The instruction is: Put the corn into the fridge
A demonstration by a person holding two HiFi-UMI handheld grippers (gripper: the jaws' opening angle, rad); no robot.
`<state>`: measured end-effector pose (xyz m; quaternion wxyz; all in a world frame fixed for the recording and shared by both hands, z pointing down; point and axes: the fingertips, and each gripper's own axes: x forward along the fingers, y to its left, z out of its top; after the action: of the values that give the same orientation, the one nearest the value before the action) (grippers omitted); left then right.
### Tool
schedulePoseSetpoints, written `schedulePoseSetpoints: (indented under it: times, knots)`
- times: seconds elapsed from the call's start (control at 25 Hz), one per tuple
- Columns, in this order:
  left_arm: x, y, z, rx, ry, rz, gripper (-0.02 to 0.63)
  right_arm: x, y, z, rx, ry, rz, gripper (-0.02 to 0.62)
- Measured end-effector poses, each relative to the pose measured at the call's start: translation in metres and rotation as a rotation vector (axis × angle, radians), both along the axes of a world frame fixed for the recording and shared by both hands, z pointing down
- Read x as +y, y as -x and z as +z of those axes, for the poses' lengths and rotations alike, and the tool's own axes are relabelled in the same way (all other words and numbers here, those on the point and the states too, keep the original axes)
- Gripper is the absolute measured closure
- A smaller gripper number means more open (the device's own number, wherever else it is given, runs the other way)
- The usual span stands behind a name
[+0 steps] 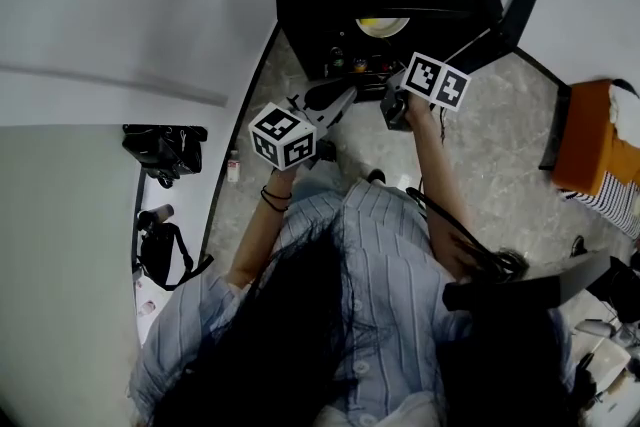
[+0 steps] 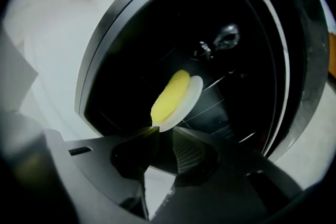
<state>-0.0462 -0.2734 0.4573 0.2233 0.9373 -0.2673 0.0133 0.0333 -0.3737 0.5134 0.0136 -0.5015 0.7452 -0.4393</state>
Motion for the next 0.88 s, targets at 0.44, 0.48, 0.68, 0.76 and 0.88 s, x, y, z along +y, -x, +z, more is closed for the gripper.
schedulePoseSetpoints:
  times: [0.44,0.48,0.68,0.76,0.88]
  knots:
    - [0.0,0.009,0.004,-0.009,0.015,-0.037,0.565,-0.008,0.004,0.009,0.159,-0.005,-0.086,0.551]
    - [0.0,0.01,0.005,-0.01,0.017,-0.04,0.565,-0.01,0.004,0.009,0.164,-0.007,-0.088,0.552]
    - [0.003,0.011,0.004,-0.011,0.011,-0.042,0.565,-0.022,0.003,0.007,0.209,-0.027,-0.083,0.552]
    - [0.003,0.012,0.004,-0.013,0.01,-0.043,0.565,-0.03,0.003,0.007,0.233,-0.032,-0.081,0.552]
    - [0.001,0.013,0.004,-0.017,0.012,-0.041,0.565,-0.041,0.005,0.008,0.284,-0.043,-0.086,0.552]
